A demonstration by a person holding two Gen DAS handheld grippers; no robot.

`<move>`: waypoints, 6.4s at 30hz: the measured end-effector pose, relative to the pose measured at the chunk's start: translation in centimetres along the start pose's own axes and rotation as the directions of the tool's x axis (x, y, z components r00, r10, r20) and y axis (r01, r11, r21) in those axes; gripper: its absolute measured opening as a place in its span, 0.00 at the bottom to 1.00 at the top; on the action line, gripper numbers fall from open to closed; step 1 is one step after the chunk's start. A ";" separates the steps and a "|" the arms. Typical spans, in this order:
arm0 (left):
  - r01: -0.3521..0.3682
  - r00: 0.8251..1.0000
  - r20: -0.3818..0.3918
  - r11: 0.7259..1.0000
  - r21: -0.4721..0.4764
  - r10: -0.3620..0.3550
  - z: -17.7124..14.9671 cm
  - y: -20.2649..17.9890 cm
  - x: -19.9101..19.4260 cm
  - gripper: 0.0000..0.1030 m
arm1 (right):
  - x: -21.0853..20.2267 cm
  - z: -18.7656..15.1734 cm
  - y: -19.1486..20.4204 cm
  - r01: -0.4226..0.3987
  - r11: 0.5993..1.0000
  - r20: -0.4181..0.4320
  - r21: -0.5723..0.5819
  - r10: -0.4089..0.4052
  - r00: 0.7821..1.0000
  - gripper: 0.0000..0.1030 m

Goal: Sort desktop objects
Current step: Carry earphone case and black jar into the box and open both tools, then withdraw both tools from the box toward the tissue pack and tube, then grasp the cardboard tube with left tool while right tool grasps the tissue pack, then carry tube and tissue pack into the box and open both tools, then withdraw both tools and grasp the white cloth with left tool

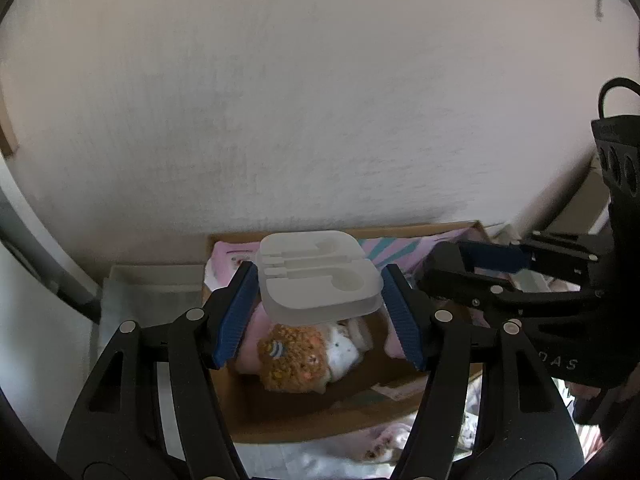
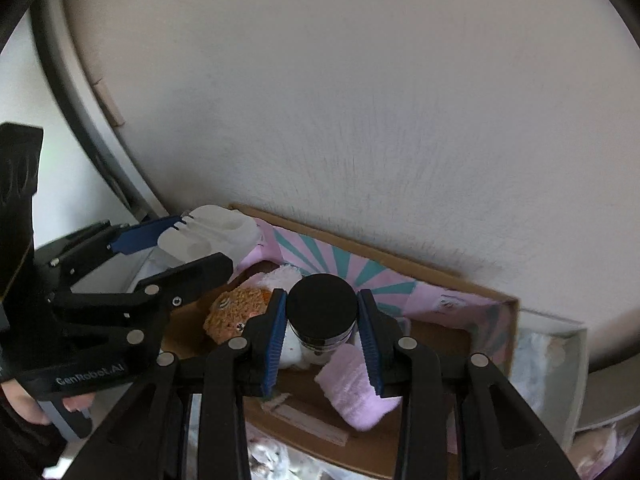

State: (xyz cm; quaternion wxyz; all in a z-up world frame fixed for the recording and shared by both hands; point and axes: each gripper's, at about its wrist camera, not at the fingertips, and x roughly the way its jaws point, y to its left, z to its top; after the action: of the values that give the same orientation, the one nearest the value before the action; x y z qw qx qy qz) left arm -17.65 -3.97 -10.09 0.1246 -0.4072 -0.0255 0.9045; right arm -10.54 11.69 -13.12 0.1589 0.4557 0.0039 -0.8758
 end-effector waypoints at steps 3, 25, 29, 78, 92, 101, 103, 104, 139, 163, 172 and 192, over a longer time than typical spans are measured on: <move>-0.003 1.000 -0.014 1.000 -0.001 0.003 -0.1 0.4 0.9 0.59 | 1.2 -0.4 -0.1 -0.007 1.000 -0.023 0.023 0.007 1.000 0.31; 0.011 0.994 -0.106 0.989 -0.150 -0.027 -1.4 3.3 3.2 1.00 | 1.7 -0.5 -3.6 -0.104 0.956 -0.075 0.275 0.129 0.989 0.62; -0.009 0.995 -0.102 0.990 -0.141 -0.005 -1.4 3.6 2.4 1.00 | 0.6 -0.6 -3.8 -0.092 0.954 -0.047 0.286 0.110 0.993 0.64; 0.070 0.996 -0.059 0.998 0.005 -0.070 -16.6 -4.4 -9.3 0.99 | -10.5 -19.0 -1.1 0.029 0.999 0.043 0.045 -0.031 0.999 0.64; 0.054 0.995 -0.081 0.997 0.049 -0.050 -27.5 -6.3 -4.5 0.71 | -3.9 -26.1 0.7 0.038 0.997 0.018 -0.067 -0.037 0.999 0.64; 0.037 0.997 -0.074 0.998 0.058 -0.032 -28.3 -6.4 -2.9 0.52 | -2.2 -26.3 -0.4 0.072 0.992 0.039 -0.107 -0.068 0.997 0.64; 0.027 0.997 -0.080 0.998 0.064 -0.022 -28.5 -6.4 -2.7 0.48 | -1.9 -26.1 -0.3 0.075 0.990 0.040 -0.123 -0.070 0.997 0.64; 0.027 0.996 -0.082 0.998 0.063 -0.022 -28.7 -6.3 -2.6 0.46 | -1.8 -26.0 -0.2 0.076 0.988 0.041 -0.133 -0.071 0.997 0.64; 0.042 0.994 0.091 0.993 0.115 -0.052 -12.7 -2.2 -10.3 0.30 | -10.4 -12.1 0.6 0.108 0.993 0.183 -0.051 -0.098 0.978 0.41; 0.101 0.989 -0.117 0.989 0.112 -0.088 -2.2 -0.6 4.3 0.30 | -0.4 -4.2 -3.6 0.112 0.993 -0.020 0.043 -0.112 0.994 0.41; 0.094 0.984 -0.163 0.992 0.086 -0.079 -2.3 -0.4 6.2 0.30 | 1.6 -3.8 -5.2 0.077 0.989 -0.088 0.128 -0.066 0.994 0.46; 0.103 0.993 -0.063 0.992 0.068 -0.098 -3.0 -0.3 0.1 1.00 | -3.8 -6.8 -4.6 0.118 0.983 0.055 0.138 -0.127 0.990 0.74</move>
State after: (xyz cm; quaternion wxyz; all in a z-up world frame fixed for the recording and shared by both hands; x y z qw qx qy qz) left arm -15.44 -3.82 -12.09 0.1852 -0.4272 -0.0100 0.8849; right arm -4.39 18.16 -14.68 0.0736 0.4361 -0.0320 -0.8963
